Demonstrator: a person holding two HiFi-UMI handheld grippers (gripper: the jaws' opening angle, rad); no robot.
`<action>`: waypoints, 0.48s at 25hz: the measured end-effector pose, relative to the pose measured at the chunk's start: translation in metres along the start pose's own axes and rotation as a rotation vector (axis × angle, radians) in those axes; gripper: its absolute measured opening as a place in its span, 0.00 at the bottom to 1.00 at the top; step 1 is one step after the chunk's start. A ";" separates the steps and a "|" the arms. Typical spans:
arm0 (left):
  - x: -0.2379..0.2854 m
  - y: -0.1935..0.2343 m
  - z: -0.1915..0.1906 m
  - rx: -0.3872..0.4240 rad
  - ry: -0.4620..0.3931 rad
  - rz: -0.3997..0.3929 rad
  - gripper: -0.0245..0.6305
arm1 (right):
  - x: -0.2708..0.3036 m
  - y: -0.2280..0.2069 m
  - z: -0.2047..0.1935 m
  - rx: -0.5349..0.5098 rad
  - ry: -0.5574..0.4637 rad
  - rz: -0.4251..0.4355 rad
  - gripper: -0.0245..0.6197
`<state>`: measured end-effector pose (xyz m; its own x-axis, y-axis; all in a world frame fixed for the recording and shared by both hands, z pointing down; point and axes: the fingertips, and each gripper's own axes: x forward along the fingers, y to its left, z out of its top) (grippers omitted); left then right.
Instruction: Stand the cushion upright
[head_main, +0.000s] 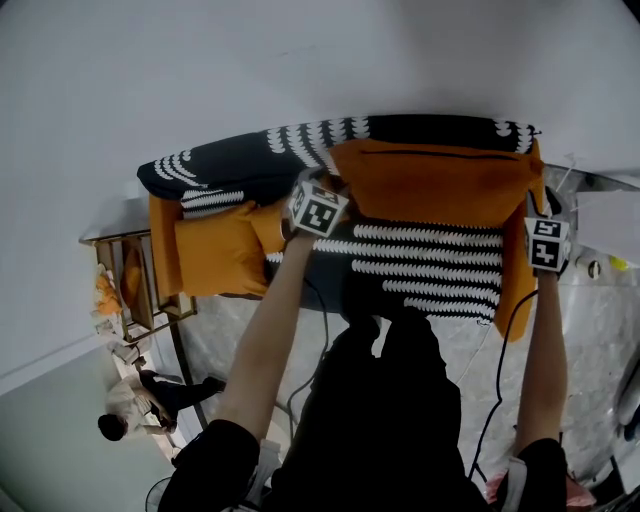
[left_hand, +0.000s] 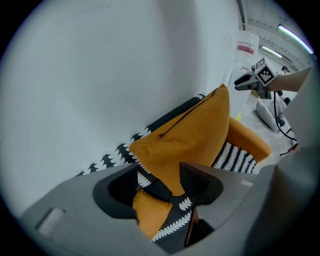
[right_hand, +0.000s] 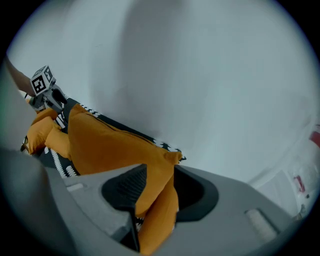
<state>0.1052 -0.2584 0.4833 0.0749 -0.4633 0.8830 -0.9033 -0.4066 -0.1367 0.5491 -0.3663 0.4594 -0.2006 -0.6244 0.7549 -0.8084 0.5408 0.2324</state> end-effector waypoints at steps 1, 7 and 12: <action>-0.002 0.000 0.001 0.004 -0.007 0.002 0.44 | -0.001 0.001 0.000 0.002 0.000 0.000 0.31; -0.016 -0.001 -0.003 0.017 -0.028 0.012 0.44 | -0.010 0.009 0.000 -0.002 -0.007 0.007 0.31; -0.038 -0.005 -0.012 0.010 -0.060 0.028 0.44 | -0.027 0.024 0.004 -0.014 -0.035 0.027 0.31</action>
<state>0.1019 -0.2291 0.4559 0.0749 -0.5210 0.8503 -0.9013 -0.4001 -0.1658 0.5327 -0.3385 0.4424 -0.2415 -0.6290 0.7390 -0.7949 0.5650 0.2211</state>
